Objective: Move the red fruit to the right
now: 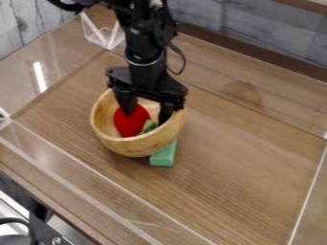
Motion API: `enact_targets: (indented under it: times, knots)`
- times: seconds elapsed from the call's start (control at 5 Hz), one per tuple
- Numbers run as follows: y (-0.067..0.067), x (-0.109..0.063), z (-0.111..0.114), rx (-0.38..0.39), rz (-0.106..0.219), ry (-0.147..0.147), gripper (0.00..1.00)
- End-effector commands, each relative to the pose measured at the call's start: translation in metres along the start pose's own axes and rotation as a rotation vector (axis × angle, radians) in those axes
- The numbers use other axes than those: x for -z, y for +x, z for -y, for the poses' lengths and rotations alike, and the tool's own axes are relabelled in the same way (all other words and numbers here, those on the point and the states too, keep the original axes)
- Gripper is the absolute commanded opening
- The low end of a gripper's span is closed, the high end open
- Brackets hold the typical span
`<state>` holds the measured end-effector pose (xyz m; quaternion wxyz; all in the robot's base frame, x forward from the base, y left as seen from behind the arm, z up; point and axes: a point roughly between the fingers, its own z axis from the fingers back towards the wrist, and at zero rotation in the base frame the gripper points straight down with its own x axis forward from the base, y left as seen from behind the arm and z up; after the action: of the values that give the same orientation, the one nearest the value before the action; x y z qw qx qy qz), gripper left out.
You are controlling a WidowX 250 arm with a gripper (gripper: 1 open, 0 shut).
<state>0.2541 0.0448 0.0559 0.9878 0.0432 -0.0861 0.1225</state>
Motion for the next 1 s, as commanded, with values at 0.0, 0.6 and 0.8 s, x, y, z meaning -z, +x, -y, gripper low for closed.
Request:
enact_targets:
  times: [0.0,0.6,0.8]
  knots:
    - [-0.003,0.003,-0.007,0.021,0.014,0.007,1.0]
    - [-0.01,0.012,-0.003,-0.017,-0.031,0.021,1.0]
    - [-0.013,0.01,-0.001,0.016,-0.043,0.015,1.0]
